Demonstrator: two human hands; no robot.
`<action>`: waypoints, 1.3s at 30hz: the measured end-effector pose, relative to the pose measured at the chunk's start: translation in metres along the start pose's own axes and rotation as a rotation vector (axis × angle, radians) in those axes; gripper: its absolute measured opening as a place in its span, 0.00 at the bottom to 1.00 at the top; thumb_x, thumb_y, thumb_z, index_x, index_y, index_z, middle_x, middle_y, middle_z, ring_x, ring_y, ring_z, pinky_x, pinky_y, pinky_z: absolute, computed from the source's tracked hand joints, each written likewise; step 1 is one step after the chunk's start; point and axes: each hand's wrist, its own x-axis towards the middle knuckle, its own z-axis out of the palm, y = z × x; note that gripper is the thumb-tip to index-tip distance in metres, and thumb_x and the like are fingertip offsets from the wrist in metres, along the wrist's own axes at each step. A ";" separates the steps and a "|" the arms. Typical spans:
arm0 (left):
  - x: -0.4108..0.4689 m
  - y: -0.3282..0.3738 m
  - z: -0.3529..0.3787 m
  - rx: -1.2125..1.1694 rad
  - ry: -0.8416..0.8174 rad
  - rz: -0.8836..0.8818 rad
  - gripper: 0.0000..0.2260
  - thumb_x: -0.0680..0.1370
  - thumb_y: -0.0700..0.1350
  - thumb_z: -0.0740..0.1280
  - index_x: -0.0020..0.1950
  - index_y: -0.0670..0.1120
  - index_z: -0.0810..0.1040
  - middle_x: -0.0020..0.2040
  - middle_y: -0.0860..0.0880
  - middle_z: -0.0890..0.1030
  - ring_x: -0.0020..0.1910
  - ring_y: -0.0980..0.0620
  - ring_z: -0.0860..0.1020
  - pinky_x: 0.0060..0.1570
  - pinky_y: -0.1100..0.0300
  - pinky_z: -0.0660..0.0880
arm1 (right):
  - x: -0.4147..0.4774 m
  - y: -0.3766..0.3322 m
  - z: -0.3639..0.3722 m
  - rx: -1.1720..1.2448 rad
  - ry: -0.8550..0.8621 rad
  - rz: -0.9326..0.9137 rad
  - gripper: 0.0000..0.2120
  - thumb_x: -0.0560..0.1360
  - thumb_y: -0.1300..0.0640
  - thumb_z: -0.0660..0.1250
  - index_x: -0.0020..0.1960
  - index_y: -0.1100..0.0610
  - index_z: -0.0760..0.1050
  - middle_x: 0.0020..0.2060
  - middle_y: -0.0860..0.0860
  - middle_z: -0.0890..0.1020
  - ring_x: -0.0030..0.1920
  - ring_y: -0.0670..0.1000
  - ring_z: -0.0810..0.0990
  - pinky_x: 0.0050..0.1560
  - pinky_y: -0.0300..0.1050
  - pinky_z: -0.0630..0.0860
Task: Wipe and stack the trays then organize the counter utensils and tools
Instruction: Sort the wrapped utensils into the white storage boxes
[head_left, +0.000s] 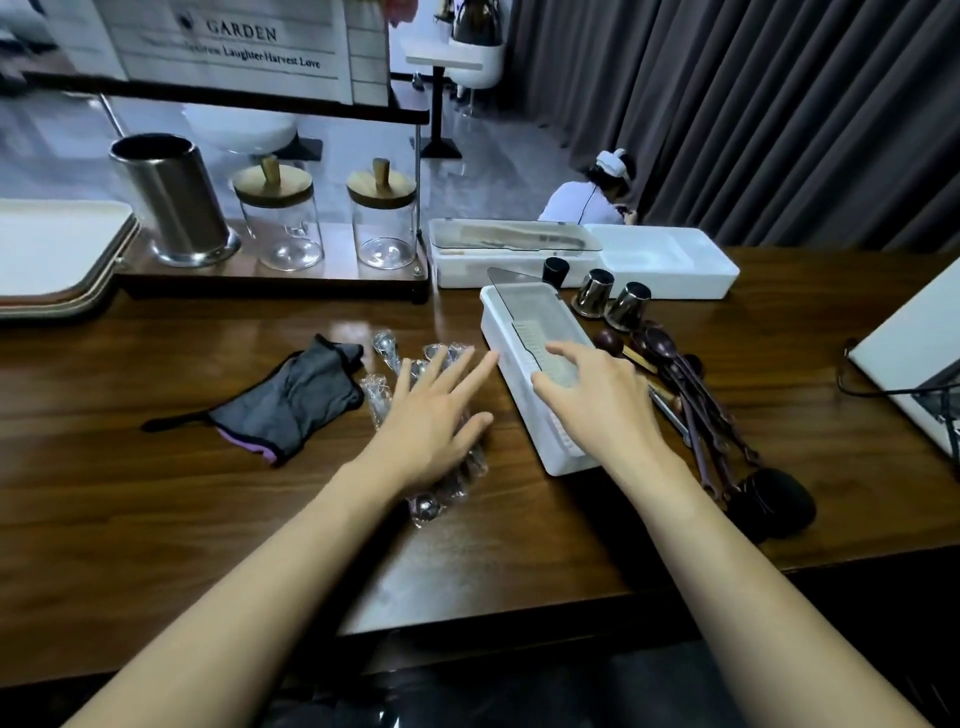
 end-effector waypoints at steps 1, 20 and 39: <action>0.004 0.005 -0.004 -0.001 -0.006 0.022 0.29 0.85 0.58 0.53 0.82 0.63 0.41 0.84 0.52 0.49 0.83 0.46 0.43 0.78 0.39 0.38 | 0.000 -0.001 0.000 -0.002 0.006 -0.005 0.25 0.76 0.40 0.64 0.72 0.42 0.72 0.65 0.53 0.80 0.65 0.60 0.76 0.62 0.55 0.76; 0.020 0.027 0.015 -0.188 0.142 -0.084 0.35 0.74 0.79 0.47 0.78 0.67 0.61 0.77 0.55 0.70 0.82 0.46 0.51 0.78 0.35 0.41 | -0.034 0.045 -0.038 0.008 0.150 -0.173 0.22 0.83 0.52 0.61 0.75 0.38 0.66 0.73 0.41 0.71 0.71 0.45 0.71 0.66 0.50 0.72; 0.007 0.033 0.008 -0.124 0.065 -0.152 0.33 0.76 0.74 0.45 0.81 0.67 0.51 0.80 0.59 0.63 0.83 0.46 0.48 0.77 0.34 0.40 | -0.032 0.105 -0.017 0.226 0.006 -0.133 0.39 0.74 0.36 0.69 0.79 0.34 0.52 0.77 0.42 0.65 0.73 0.48 0.69 0.67 0.48 0.68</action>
